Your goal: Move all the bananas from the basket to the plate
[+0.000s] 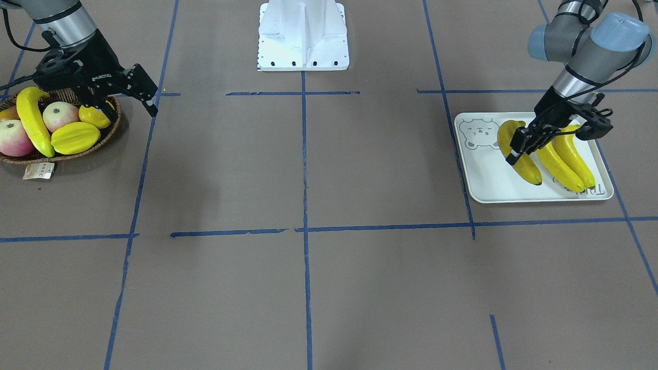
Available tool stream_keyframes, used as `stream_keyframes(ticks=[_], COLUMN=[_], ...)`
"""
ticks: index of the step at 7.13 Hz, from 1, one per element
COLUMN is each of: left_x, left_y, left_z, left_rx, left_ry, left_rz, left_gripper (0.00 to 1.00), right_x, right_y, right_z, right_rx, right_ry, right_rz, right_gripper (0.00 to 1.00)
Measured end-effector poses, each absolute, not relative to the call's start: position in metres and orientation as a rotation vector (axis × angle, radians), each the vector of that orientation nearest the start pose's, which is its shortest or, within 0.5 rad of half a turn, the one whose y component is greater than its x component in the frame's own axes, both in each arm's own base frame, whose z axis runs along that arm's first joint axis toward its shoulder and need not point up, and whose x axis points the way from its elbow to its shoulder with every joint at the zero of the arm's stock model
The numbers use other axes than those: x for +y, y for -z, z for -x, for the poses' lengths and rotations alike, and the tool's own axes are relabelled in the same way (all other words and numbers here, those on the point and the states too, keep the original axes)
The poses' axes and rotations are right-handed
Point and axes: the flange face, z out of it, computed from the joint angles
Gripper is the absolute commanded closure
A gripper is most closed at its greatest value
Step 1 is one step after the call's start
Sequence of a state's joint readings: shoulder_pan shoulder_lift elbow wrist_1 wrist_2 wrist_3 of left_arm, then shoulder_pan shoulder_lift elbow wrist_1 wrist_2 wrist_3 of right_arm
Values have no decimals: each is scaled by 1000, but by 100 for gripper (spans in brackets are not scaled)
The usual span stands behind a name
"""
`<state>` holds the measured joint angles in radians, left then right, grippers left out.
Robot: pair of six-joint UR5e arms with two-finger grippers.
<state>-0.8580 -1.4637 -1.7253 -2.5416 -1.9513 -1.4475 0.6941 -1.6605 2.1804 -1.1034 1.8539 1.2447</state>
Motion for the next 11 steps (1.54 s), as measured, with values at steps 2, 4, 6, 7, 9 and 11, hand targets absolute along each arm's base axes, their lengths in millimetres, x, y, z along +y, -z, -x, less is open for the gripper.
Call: stream_keyframes(ticks=[2,4,6,7,9,11], left_x=[-420,-417,-414,-413,-405,-403], left_y=[-555,-568,-562,-555,-517,-457], left_z=[-233,-232,-238,-240,-243,-247], left_rx=[1002,972,983,1000,1084,1118], left_ry=[491,501,484,473,409,380], left_rz=[-184,-187,-185,-180,-132,-90], left_gripper=[46,1,1,1,1,1], right_x=[-365,-367,-368,-368,-362,-348], right_y=[-362,-363,-374,-383,-414,-453], right_z=[259,256,247,239,216,178], right_rx=[-982,-986,-965,-942,-883,-869], right_ry=[-208,-211,-210,-189,-130,-50], right_rz=[-236,-227,-226,-238,-244,-207], right_gripper=[0,0,0,0,0,0])
